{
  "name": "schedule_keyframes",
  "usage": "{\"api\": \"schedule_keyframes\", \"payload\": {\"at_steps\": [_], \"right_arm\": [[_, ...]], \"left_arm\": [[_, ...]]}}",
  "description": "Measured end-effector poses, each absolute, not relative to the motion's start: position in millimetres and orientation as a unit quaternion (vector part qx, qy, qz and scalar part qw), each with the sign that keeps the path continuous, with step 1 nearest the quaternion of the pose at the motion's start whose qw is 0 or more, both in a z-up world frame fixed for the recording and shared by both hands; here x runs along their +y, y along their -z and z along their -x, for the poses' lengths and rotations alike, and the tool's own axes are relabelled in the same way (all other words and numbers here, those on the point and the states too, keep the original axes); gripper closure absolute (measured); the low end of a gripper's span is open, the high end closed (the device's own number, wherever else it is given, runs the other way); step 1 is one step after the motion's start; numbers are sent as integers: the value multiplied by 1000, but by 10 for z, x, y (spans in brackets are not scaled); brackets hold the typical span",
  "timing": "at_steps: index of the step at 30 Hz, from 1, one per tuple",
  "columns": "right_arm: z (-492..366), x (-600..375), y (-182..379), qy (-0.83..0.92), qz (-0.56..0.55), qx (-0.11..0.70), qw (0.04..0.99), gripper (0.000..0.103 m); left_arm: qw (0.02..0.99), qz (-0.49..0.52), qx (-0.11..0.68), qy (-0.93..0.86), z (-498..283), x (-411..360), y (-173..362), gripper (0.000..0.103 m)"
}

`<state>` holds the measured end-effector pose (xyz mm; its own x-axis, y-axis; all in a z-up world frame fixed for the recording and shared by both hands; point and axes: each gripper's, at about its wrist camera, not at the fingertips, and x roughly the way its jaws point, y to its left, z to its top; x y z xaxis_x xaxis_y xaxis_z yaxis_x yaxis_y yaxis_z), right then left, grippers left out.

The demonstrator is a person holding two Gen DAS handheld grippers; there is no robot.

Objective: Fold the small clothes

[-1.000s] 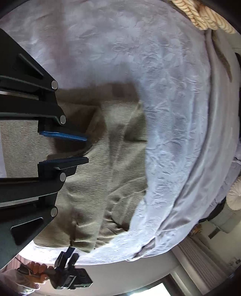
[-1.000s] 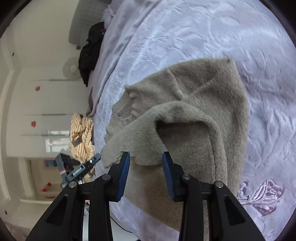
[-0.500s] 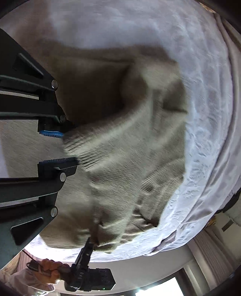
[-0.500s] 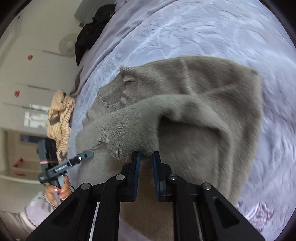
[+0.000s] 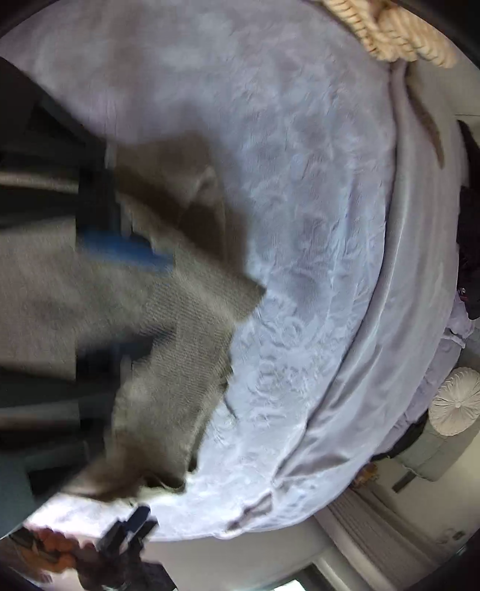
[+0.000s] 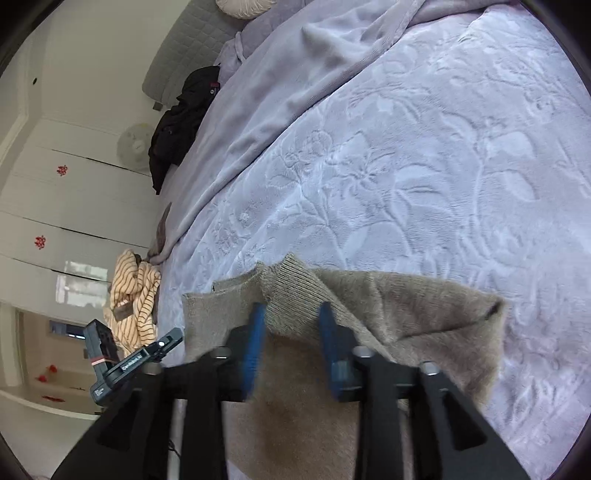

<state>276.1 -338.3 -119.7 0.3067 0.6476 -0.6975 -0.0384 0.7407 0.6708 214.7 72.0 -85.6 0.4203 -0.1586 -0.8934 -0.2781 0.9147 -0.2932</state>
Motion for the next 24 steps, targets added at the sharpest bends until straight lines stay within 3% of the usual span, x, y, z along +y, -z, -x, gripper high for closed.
{"api": "schedule_keyframes", "payload": {"at_steps": [1,6,11,18,24], "right_arm": [[-2709,-3406,1160,-222,-265,544,765,44],[-2530,-3170,1043,-280,-214,547,760,45],[-2614,-2823,1408,-281,-189,594,729,45],[-2842,-3239,1179,-200,-201,512,811,44],[-2696,-3596,1065,-181,-249,523,795,44]], "left_arm": [[822,188,536,-46,-2107,716,835,17],[816,161,553,-52,-1887,694,865,17],[800,136,581,-67,-1676,552,1013,17],[790,102,601,-70,-1337,490,1086,17],[779,124,610,-76,-1083,701,1091,17]]}}
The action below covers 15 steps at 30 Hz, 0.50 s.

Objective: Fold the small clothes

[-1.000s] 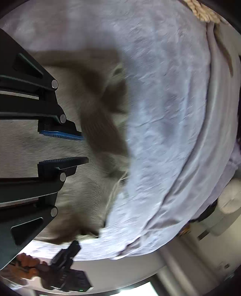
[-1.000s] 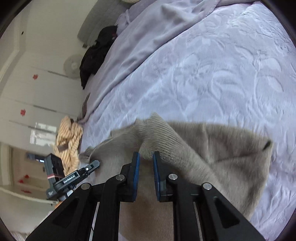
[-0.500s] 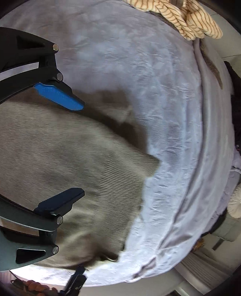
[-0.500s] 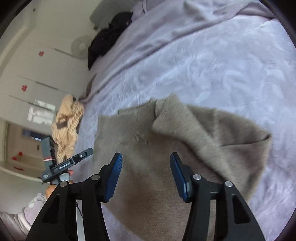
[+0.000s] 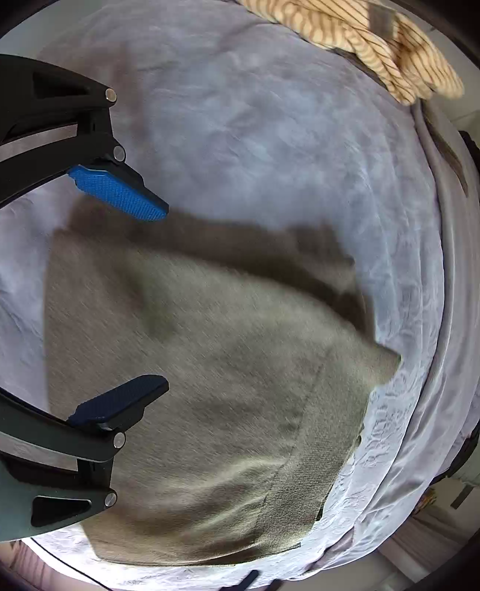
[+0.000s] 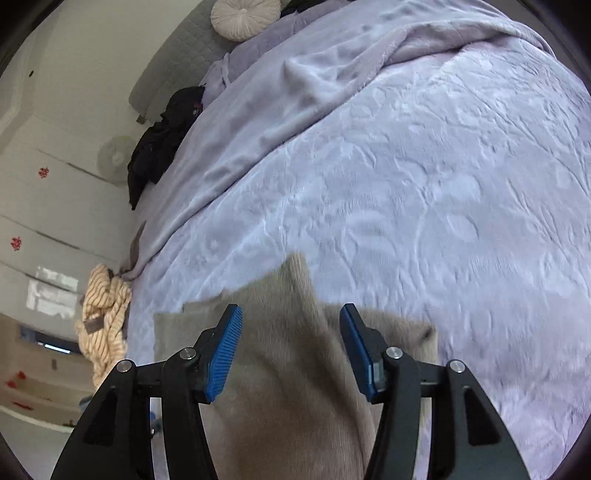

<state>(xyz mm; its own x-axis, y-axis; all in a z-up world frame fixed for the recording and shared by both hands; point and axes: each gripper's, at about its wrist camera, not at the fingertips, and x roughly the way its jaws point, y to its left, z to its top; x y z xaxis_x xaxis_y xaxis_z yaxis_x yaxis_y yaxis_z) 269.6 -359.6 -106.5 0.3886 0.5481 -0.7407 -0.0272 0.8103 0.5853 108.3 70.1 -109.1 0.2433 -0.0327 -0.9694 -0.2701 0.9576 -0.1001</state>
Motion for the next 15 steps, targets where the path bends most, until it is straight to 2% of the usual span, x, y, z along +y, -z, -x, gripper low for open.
{"api": "schedule_keyframes", "payload": {"at_steps": [7,15], "right_arm": [[-1825,-3333,1248,-247,-286,579,723,44],[-957,-2504,1681,-270,-353,624,643,43]], "left_arm": [[770,151,619,-34,-824,929,1094,17],[764,155,624,49,-748,986,1196,17]]}}
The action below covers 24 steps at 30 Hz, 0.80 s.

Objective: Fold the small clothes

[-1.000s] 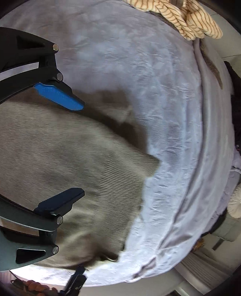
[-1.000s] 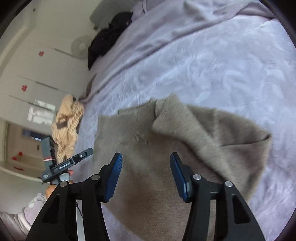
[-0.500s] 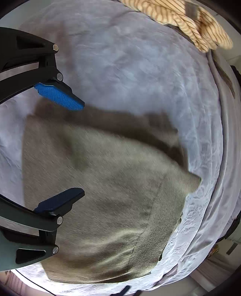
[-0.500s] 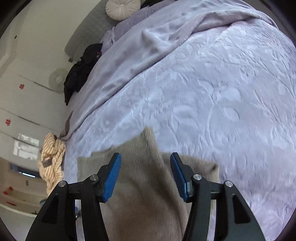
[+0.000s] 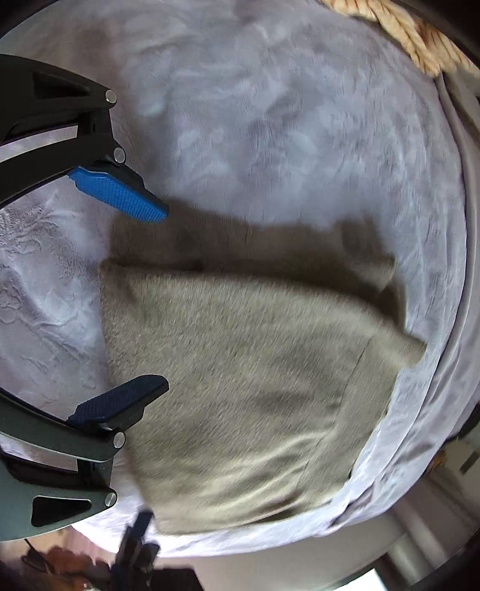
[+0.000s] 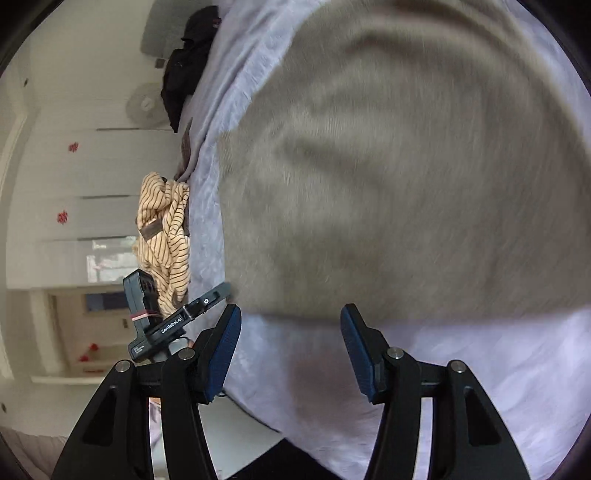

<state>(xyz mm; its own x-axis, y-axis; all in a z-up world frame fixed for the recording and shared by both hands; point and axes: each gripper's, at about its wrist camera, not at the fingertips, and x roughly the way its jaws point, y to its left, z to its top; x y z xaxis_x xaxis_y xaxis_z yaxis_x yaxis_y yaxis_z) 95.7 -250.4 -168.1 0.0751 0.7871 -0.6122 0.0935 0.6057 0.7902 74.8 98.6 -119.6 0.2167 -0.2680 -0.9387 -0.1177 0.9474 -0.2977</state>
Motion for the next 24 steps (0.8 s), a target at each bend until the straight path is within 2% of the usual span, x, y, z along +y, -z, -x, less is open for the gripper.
{"api": "schedule_keyframes", "payload": {"at_steps": [2,3,5,6,7,9,10,12,13,14,15,20,24], "right_arm": [[-817,-2334,1825,-256,-388,626,626,43],[-769,-2278,1885,-249,-401,625,621,43],[-684,-2195,2028,-224,-427,624,615,43],[-662,-2174,2080,-212,-436,623,614,43],[-637,-2162,2143,-194,-447,620,615,43],[-620,-2176,2185,-175,-461,607,623,43],[-625,-2185,2198,-166,-474,595,627,43],[-636,-2226,2210,-156,-502,573,629,43],[-656,-2237,2224,-150,-516,562,628,43],[-678,-2250,2234,-145,-527,555,627,58],[-699,-2250,2233,-140,-530,551,629,97],[-728,-2167,1934,-150,-441,577,671,95],[-643,-2110,2066,-130,-384,622,670,95]], "left_arm": [[761,149,626,78,-735,942,1220,20],[759,147,628,94,-745,922,1236,25],[752,145,633,116,-763,901,1275,28],[749,145,634,125,-779,894,1290,32],[747,147,634,134,-783,892,1308,45],[740,152,640,142,-795,906,1366,58],[741,155,637,145,-795,919,1376,77],[740,171,634,148,-803,985,1387,92],[738,189,630,150,-797,1033,1374,95],[739,203,624,153,-781,1069,1355,97],[739,212,619,158,-761,1104,1319,97],[745,188,616,173,-546,1183,1243,97],[737,168,634,164,-382,1173,1512,97]]}}
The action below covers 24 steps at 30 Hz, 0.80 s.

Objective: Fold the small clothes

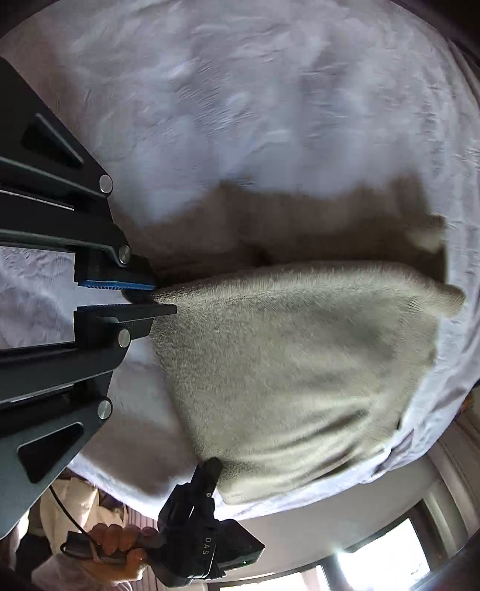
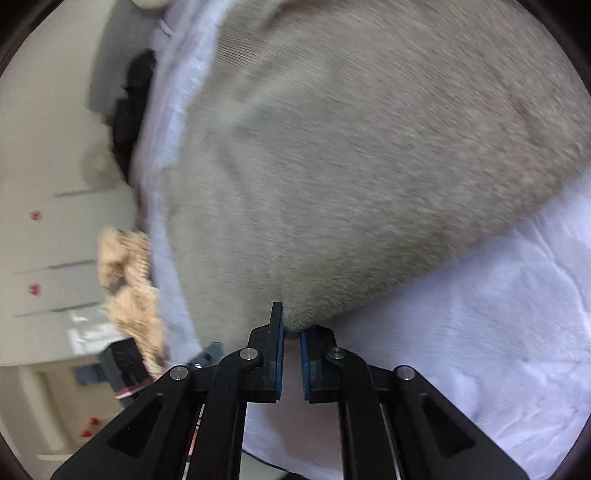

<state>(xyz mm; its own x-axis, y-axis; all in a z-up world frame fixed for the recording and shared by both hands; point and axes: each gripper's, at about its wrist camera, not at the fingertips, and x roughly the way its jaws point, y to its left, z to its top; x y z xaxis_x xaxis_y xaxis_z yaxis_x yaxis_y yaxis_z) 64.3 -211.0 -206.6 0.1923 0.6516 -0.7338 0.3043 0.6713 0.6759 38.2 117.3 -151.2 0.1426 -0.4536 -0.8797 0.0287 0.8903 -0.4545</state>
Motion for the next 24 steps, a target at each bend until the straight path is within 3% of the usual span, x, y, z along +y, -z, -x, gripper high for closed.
{"api": "schedule_keyframes", "payload": {"at_steps": [6,8,9,10,12,14,19,24], "right_arm": [[-685,-2049,2177,-122,-372,641,661,93],[-710,-2014,2112,-123,-360,652,656,89],[-709,-2019,2086,-123,-354,656,655,85],[-690,-1988,2060,-124,-346,660,656,83],[-672,-1930,1943,-130,-322,665,662,63],[-610,-1980,1828,-140,-297,663,673,56],[-566,-2279,1564,-120,-253,647,709,56],[-630,-2985,1546,-33,-304,615,727,56]], "left_arm": [[734,197,635,138,-377,1269,1449,94],[743,165,640,106,-358,1269,1356,63],[750,152,638,92,-334,1276,1321,39],[760,143,628,86,-299,1289,1259,37],[762,141,626,90,-254,1275,1200,37],[760,138,629,85,-218,1250,1169,37],[760,116,635,83,-198,1088,1094,37],[758,108,637,91,-255,847,1024,37]]}}
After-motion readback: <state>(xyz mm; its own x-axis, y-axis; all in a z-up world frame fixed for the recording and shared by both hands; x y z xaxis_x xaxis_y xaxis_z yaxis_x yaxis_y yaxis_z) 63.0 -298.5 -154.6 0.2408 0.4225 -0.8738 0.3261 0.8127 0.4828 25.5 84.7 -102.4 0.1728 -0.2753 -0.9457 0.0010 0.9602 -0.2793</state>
